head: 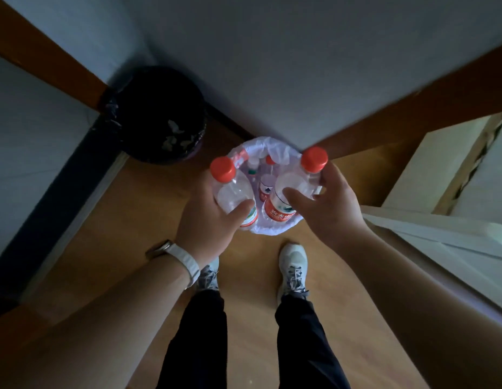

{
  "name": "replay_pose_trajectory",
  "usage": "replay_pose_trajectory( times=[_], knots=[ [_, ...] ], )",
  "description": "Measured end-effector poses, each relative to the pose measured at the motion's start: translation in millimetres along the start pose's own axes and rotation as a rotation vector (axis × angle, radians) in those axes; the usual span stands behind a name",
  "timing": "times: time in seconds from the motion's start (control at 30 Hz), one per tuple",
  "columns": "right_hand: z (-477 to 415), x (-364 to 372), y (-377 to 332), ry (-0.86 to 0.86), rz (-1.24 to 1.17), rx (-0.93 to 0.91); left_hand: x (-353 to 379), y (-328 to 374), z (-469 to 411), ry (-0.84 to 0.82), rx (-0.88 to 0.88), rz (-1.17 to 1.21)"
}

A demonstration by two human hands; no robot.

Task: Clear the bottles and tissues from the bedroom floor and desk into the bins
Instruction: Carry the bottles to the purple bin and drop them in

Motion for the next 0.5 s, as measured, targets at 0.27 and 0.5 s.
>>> replay_pose_trajectory(
  times=[0.27,0.5],
  knots=[
    [-93,119,96,-0.046,0.043,0.041,76,-134,-93,-0.082,0.008,-0.015],
    [-129,184,150,-0.081,0.062,0.077,105,-208,-115,-0.123,-0.028,-0.055]
  ],
)
Point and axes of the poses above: each hand's wrist, its own z-axis away from the middle knuckle, its own x-axis out of the palm, y = z × x, the point moved 7 cm from there along -z, towards the middle knuckle, and after that the axes turned 13 degrees about z, right-handed, at the moved point
